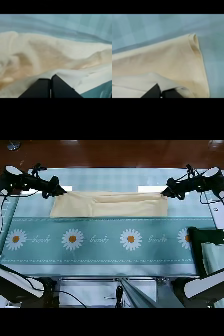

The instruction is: Fold the shirts.

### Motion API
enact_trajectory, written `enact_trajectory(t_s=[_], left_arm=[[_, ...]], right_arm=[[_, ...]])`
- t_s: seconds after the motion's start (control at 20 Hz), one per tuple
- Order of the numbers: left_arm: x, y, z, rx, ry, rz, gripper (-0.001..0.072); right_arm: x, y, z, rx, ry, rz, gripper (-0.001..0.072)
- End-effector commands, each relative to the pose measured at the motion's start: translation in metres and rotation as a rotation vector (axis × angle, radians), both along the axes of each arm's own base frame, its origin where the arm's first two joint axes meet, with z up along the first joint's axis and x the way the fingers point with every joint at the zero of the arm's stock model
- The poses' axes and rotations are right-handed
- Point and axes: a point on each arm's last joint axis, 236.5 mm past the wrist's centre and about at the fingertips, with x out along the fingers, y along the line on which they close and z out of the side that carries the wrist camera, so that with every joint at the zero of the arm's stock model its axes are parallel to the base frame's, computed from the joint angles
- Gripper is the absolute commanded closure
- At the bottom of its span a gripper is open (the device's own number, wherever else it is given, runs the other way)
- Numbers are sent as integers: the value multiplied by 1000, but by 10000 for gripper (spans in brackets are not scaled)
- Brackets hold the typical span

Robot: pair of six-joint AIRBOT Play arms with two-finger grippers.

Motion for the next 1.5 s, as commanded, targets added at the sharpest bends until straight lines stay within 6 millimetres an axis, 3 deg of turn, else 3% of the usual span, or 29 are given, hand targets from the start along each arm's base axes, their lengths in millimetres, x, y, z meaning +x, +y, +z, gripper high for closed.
enact_trajectory(t_s=[0.0, 0.05, 0.1, 0.15, 0.2, 0.3, 0.45, 0.5, 0.6, 0.75, 1.0, 1.05, 1.1, 1.15, 1.2, 1.25, 1.3, 1.45], left_arm=[[18, 5, -11, 22, -4, 26, 677], [20, 4, -13, 27, -14, 18, 674], [20, -1, -14, 28, -14, 8, 527], [16, -5, -12, 24, -7, -14, 133], [10, -6, -4, 29, -15, -76, 6], [-6, 26, 9, 102, 43, -127, 8], [-30, 86, 35, 227, 110, -65, 9], [-29, 96, 47, 246, 75, -32, 9], [-21, 95, 73, 277, -39, 20, 9], [-13, 57, 109, 286, -227, 38, 8], [-46, -79, 138, 98, -340, -243, 9], [-48, -97, 137, 98, -352, -274, 9], [-49, -110, 136, 96, -359, -293, 10], [-51, -121, 134, 91, -361, -314, 25], [-53, -130, 131, 88, -358, -332, 232], [-56, -137, 129, 82, -350, -347, 638], [-59, -147, 129, 57, -347, -359, 676], [-68, -189, 132, -49, -335, -392, 677]], right_arm=[[11, 1, -12, 21, 5, -18, 686], [13, 3, -11, 35, 1, -26, 677], [18, 8, -5, 74, -11, -45, 513], [23, 9, 5, 118, -39, -50, 192], [25, 4, 14, 130, -62, -36, 86], [15, -21, 27, 135, -44, -24, 85], [-26, -72, 9, 36, 84, -4, 85], [-41, -81, -3, 2, 138, 8, 85], [-58, -77, -21, 3, 184, 40, 85], [-63, -42, -37, 112, 175, 94, 85], [-42, 17, -47, 172, 125, 147, 105], [-38, 24, -46, 173, 110, 147, 246], [-35, 27, -41, 170, 103, 150, 534], [-33, 28, -33, 166, 86, 160, 686], [-33, 24, -21, 148, 60, 167, 687], [-35, 15, -8, 110, 39, 180, 687], [-45, 8, 5, 58, 31, 219, 687], [-85, -15, 47, -137, -14, 284, 688]])
